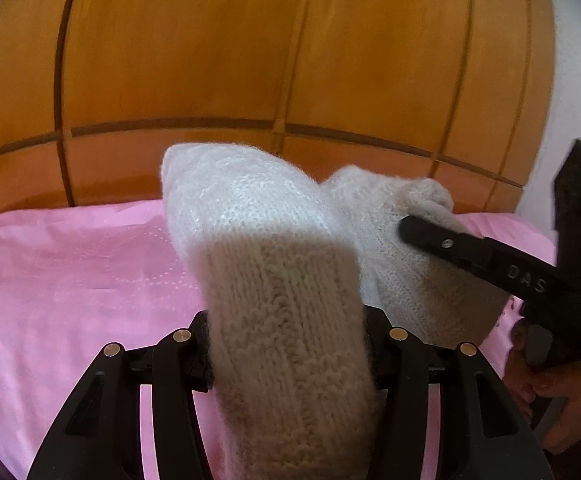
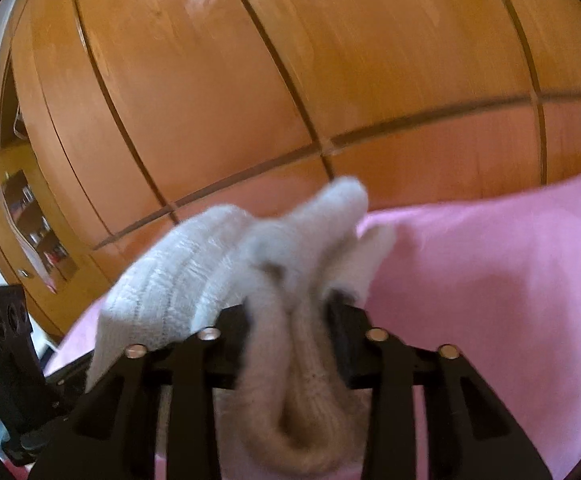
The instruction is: Fold small clothes
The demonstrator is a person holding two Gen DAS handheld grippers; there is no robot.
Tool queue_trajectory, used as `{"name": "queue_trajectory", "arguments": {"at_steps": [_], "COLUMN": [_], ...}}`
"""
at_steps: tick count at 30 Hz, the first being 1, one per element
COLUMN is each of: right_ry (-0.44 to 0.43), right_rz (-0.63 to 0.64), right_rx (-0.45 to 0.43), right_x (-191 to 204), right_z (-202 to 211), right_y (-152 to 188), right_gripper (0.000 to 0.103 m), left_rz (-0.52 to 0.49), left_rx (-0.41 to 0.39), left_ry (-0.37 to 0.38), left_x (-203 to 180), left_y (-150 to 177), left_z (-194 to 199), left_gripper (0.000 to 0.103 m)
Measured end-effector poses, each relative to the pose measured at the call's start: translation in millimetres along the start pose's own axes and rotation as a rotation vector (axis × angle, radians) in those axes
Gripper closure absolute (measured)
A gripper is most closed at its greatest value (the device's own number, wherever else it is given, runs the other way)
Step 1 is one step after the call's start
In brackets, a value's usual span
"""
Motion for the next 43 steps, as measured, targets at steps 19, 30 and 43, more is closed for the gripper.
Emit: {"name": "queue_trajectory", "arguments": {"at_steps": [19,30,43], "right_ry": [0.223,0.247,0.311], "right_rz": [-0.034,-0.033,0.001], "right_rx": [0.157,0.168,0.141], "right_x": [-46.8,-43.8,-37.0], "right_z": [-68.0,-78.9,-65.1], "right_y": [50.8,38.1,42.6], "right_gripper": [0.052,0.045,0.035], "left_rz": [0.228,0.238,0.243], "left_rx": [0.095,0.105,0.123], "left_ry": [-0.044,-0.053,-0.096], "left_x": [68.6,71.3,66.8], "left_y": [47.0,43.2,54.1], "left_z": [-58.3,-65.5,-51.5], "left_gripper": [0.008,0.003,0.003]}}
Point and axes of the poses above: each gripper's, at about its wrist camera, not at the fingertips, and z roughly against the way its jaws point, x to its left, y to its underside, the point moved 6 cm from there along -z, roughly the way its jaws point, and after that the axes turned 12 degrees about y, right-handed, at the moved point
